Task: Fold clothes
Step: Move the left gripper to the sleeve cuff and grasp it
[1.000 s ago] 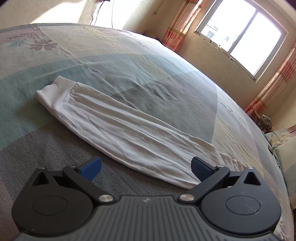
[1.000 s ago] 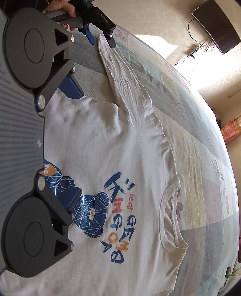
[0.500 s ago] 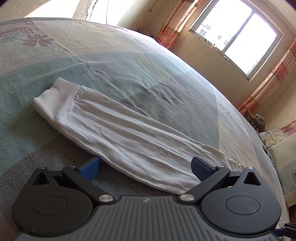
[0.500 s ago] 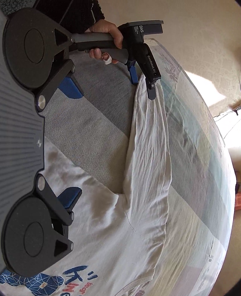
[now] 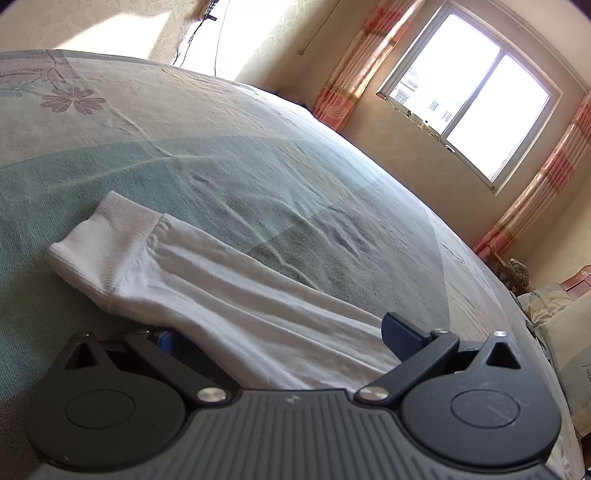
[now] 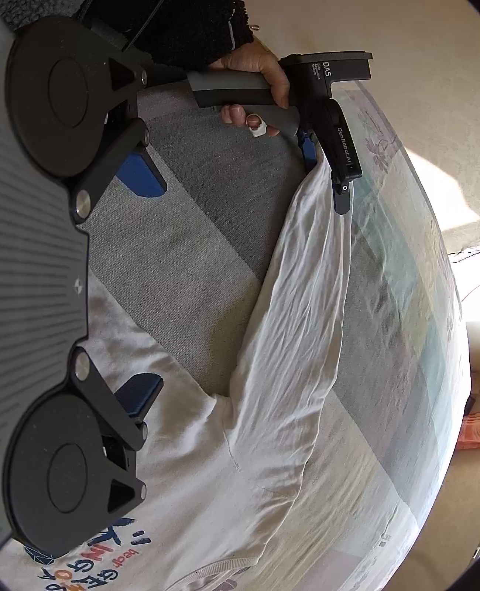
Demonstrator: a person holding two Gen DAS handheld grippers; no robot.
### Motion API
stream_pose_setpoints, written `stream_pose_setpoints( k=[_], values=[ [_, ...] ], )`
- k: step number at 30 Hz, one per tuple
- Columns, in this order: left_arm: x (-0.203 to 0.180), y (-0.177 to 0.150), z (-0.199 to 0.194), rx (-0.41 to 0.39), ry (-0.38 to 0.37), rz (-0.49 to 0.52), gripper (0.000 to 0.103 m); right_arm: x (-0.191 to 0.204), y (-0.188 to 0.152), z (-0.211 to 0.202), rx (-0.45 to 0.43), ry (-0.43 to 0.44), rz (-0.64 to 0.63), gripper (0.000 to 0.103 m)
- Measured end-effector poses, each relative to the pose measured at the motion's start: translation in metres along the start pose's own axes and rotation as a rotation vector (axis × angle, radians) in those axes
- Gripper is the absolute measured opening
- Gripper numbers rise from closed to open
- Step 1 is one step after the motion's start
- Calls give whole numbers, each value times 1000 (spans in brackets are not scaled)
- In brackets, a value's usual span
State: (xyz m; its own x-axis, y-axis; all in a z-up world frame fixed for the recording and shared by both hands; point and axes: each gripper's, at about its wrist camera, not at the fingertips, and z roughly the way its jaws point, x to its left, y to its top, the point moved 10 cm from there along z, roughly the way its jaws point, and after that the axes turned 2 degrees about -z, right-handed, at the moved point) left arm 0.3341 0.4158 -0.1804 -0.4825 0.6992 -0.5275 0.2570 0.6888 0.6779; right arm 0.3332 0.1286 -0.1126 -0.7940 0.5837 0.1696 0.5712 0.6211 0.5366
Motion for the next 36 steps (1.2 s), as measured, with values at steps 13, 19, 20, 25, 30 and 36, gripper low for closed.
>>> stream_pose_setpoints(
  k=[13,19,20,25,30,36],
  values=[
    [-22,4,23,2,18,33,102,-10,-5,-9,-26,-12,49,103],
    [-49,12,5,-43,-6,57,102,-8,-11,-20,-44,4,54,103],
    [-54,15,1,-50,-8,63,102,-9,-13,-23,-46,2,56,103],
    [-90,21,-17,-90,-32,104,102,-16,-25,-39,-64,1,73,103],
    [-126,15,-30,-100,-44,156,102,-29,-43,-63,-92,-1,87,103],
    [-168,4,-39,-104,-51,209,102,-52,-73,-93,-117,-17,115,103]
  ],
)
